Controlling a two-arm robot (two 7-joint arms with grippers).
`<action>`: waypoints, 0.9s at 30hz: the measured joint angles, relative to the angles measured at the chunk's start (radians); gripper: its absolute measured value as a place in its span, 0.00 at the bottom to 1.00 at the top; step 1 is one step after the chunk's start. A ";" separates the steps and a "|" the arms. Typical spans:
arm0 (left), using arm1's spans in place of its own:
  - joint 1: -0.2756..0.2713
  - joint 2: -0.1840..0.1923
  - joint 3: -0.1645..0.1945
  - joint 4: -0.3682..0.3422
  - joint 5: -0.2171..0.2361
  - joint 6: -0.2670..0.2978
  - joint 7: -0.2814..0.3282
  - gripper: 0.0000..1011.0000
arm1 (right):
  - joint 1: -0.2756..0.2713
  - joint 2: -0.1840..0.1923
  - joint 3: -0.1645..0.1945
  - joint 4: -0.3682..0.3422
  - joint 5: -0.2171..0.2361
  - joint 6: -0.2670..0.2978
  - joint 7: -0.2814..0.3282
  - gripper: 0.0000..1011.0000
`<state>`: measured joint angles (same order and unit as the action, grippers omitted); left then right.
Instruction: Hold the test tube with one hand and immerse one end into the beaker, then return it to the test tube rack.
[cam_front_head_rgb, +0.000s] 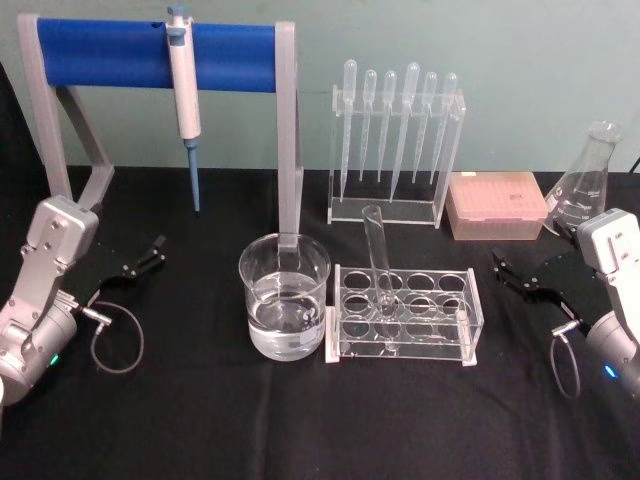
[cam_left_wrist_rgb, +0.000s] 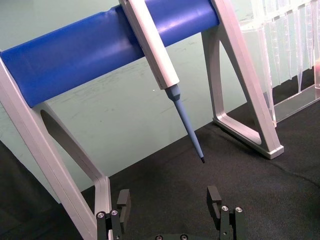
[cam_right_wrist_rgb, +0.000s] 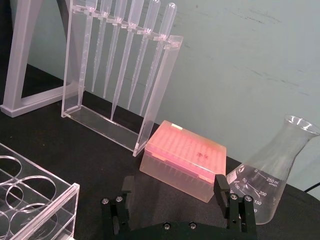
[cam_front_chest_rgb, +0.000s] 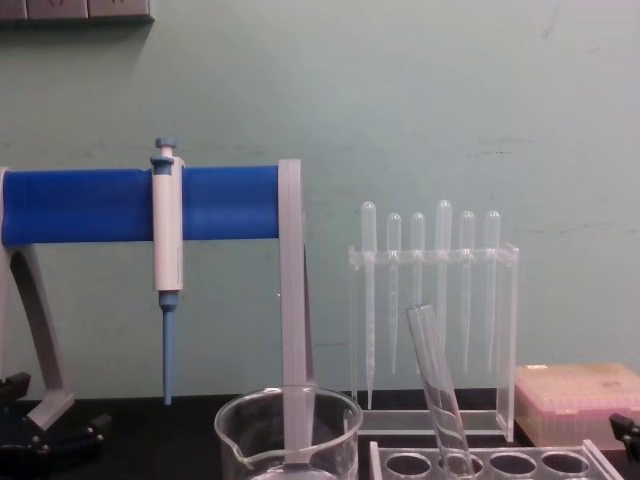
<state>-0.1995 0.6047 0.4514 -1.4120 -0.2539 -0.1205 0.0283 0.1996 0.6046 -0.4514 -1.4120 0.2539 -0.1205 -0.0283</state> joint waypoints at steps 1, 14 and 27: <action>0.000 0.000 0.000 0.000 0.000 0.000 0.000 0.99 | 0.000 0.000 0.000 0.000 0.000 0.000 0.000 0.99; 0.000 0.000 0.000 0.000 0.000 0.000 0.000 0.99 | -0.079 0.049 0.048 -0.099 -0.001 0.005 -0.004 0.99; 0.000 0.000 0.000 0.000 0.000 0.000 0.000 0.99 | -0.256 0.169 0.135 -0.372 0.147 0.034 0.142 0.99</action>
<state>-0.1995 0.6047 0.4514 -1.4120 -0.2539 -0.1205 0.0283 -0.0569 0.7735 -0.3161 -1.7843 0.4014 -0.0861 0.1137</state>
